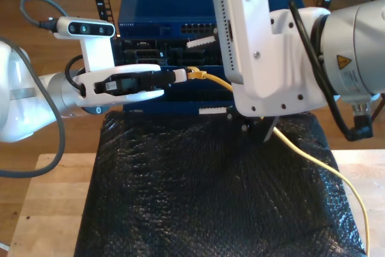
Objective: Grab the cable and plug it in
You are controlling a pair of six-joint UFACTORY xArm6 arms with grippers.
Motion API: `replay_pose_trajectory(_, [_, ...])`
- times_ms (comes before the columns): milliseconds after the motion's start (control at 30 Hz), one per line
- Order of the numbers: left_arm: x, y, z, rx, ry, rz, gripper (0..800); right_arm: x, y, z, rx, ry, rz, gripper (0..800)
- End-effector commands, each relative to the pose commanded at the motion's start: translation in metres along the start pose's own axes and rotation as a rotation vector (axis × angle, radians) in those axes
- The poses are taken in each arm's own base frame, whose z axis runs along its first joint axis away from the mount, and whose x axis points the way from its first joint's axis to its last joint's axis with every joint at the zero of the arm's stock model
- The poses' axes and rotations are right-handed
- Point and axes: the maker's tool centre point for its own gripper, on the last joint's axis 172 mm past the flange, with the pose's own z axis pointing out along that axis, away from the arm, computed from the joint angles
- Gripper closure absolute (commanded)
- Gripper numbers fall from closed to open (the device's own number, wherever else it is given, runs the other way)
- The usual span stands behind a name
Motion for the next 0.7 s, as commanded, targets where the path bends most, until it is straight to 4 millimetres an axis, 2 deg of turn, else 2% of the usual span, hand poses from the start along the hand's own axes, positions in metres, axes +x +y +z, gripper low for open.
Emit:
replay_pose_trajectory(133, [0.0004,0.0005,-0.0002,0.001,0.000,0.002,778,-0.0002,0.0008,-0.0002,-0.003,-0.001,0.000,80])
replay_pose_trajectory(333, [0.0000,0.0004,-0.0003,0.001,0.001,0.001,778,-0.0024,0.0064,-0.0018,-0.025,-0.007,0.003,221])
replay_pose_trajectory(700, [-0.0001,0.0028,0.0004,-0.008,0.000,0.001,778,-0.0035,0.0051,-0.0004,-0.022,-0.008,0.008,295])
